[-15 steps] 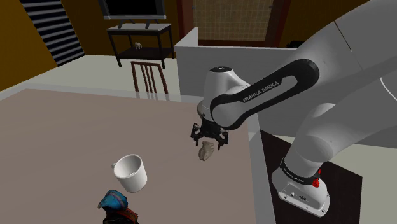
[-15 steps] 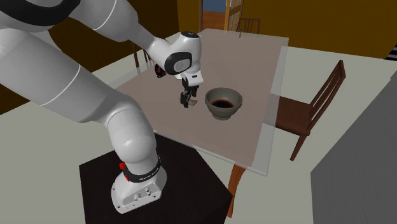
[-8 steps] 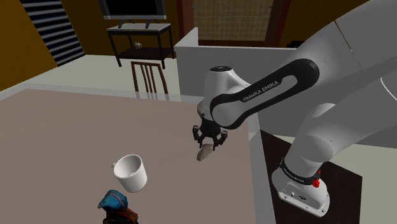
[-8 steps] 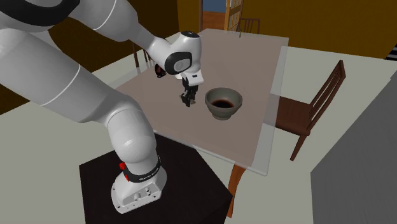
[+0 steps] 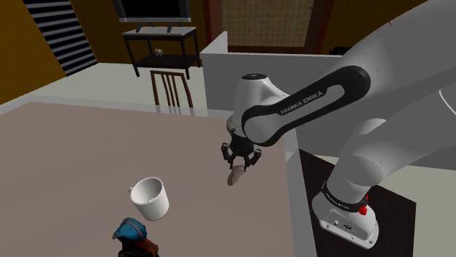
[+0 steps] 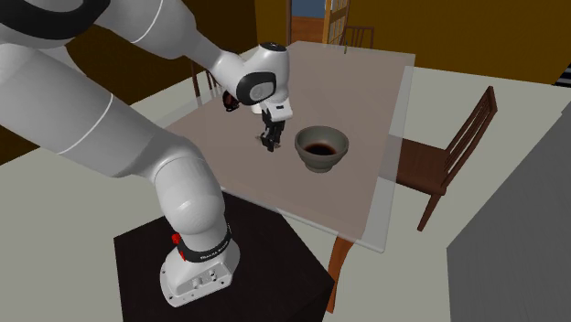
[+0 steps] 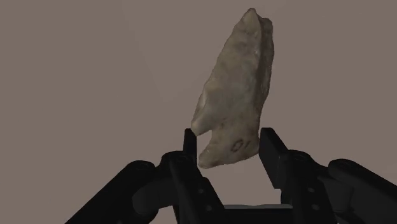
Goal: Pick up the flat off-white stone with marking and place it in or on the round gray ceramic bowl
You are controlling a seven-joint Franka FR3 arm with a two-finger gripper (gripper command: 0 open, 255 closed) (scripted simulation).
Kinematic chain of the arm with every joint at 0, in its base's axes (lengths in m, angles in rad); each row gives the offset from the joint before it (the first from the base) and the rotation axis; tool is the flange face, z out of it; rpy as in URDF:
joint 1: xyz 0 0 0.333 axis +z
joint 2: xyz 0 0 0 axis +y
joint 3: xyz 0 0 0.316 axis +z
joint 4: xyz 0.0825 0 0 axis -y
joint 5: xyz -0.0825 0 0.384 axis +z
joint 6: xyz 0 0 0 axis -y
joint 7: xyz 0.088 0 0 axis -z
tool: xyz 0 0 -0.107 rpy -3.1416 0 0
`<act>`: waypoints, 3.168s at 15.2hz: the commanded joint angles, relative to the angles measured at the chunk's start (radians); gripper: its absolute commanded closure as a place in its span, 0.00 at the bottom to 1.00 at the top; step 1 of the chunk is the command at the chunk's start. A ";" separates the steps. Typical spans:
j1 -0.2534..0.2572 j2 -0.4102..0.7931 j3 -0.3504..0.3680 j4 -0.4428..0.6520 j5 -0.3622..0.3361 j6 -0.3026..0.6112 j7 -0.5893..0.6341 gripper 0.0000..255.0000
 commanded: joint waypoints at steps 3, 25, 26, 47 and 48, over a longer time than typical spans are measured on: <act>0.000 -0.046 -0.018 0.022 -0.016 -0.073 0.009 1.00; -0.017 -0.202 -0.119 0.222 -0.108 -0.427 0.056 1.00; -0.018 -0.205 -0.123 0.234 -0.112 -0.441 0.058 1.00; -0.049 -0.218 0.066 0.044 -0.097 -0.070 0.166 0.00; -0.049 -0.218 0.066 0.044 -0.097 -0.070 0.166 0.00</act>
